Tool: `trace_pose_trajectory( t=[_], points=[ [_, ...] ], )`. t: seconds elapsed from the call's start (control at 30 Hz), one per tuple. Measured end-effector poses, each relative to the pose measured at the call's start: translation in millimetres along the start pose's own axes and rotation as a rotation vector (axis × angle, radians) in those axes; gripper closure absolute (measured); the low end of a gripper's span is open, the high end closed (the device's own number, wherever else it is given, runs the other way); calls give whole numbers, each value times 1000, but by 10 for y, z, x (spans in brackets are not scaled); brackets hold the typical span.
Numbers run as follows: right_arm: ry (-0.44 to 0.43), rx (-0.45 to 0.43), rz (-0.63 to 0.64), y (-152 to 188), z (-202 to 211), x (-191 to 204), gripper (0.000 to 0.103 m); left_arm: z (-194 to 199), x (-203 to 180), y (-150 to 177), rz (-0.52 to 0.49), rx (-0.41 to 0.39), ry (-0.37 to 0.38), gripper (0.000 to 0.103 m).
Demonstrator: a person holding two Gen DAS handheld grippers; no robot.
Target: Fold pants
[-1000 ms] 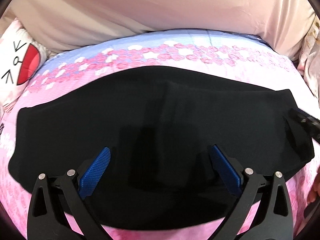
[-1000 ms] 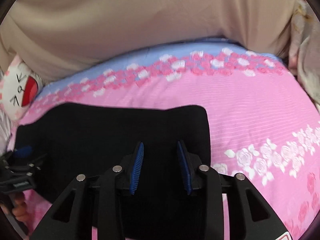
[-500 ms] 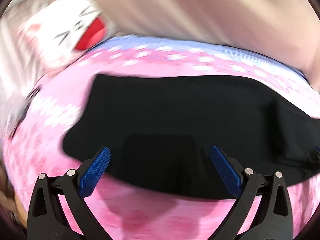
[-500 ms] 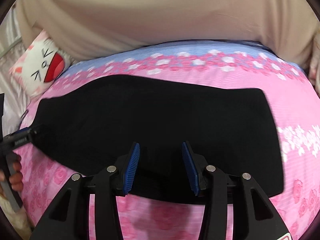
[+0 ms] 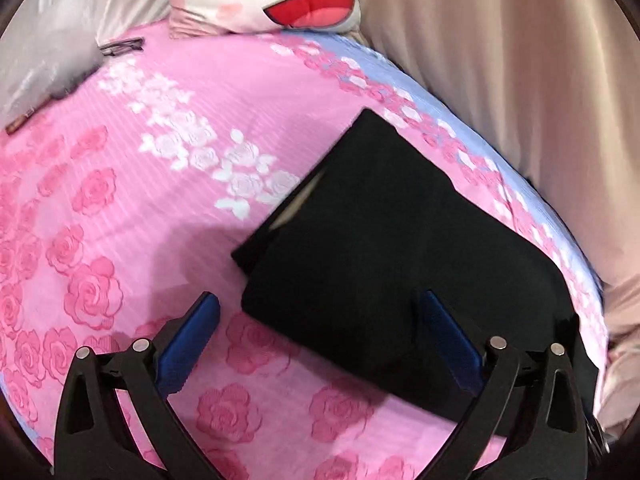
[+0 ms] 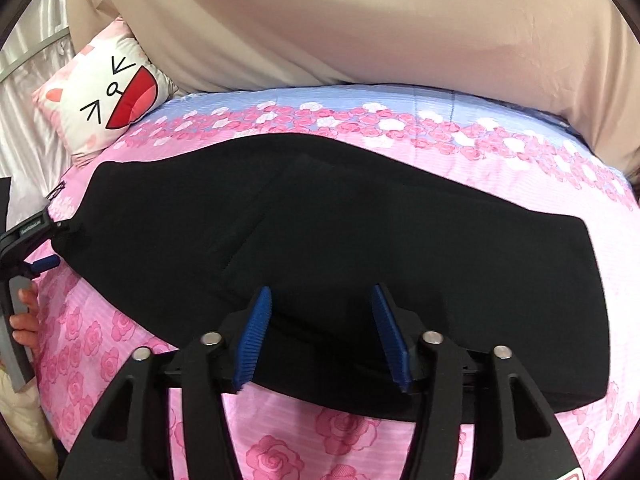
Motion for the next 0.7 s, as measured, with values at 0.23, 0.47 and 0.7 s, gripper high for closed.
trace_pose_trajectory(
  t=[0.23,0.47,0.7],
  points=[
    [45,-18,-43,12,129,-294,45,-113,-261,26,-80,0,36,72],
    [85,-57,-135,40,331,-844,44,405,-1175,-141,-275,-130,111,81],
    [136,-126,-243,93,647,-1536,44,1008,-3149,686,-580,-137,362,74]
  ],
)
Point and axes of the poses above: each gripper's, at about its wrist camera, not at the fingertips, and z roughly against the way its jaws point, x to its left, y to its underside, the point moved 9 cm from there along -z, roughly the way its jaws point, and after that the axes turned 8 degrees about -x, right-handed, at the moved point
